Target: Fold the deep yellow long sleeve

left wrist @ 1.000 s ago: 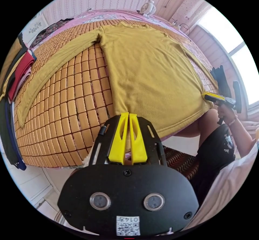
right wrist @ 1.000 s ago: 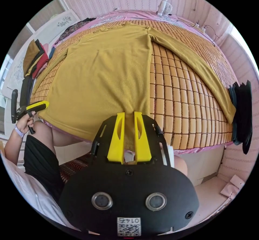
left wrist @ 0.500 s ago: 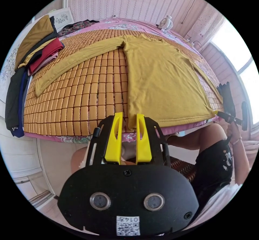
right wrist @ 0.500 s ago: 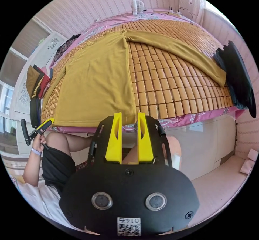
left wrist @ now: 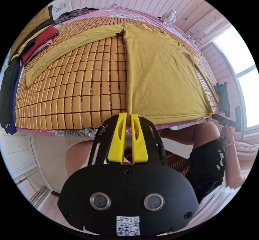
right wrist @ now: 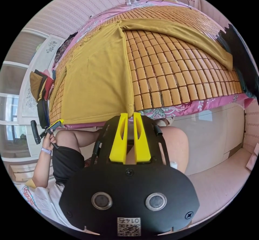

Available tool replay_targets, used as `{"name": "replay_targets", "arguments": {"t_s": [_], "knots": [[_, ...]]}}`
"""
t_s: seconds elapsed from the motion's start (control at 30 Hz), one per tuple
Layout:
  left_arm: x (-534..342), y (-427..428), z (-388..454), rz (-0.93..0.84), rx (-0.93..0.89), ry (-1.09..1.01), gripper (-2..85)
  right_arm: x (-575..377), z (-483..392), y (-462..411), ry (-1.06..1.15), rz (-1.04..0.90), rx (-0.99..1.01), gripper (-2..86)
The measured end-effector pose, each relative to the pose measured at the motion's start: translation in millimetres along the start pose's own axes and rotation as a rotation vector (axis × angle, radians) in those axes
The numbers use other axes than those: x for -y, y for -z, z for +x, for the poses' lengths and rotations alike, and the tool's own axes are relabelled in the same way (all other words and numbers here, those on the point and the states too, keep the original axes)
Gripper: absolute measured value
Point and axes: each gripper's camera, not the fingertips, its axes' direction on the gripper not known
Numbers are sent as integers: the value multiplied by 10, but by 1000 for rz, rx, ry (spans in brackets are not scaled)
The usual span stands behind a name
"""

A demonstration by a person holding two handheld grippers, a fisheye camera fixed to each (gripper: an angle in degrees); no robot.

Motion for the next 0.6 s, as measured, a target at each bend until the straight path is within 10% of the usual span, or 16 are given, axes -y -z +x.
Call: {"name": "replay_targets", "arguments": {"t_s": [0.6], "knots": [[-1199, 769, -1159, 683, 13, 252, 45, -484, -1054, -453, 309, 207, -312, 64]]}}
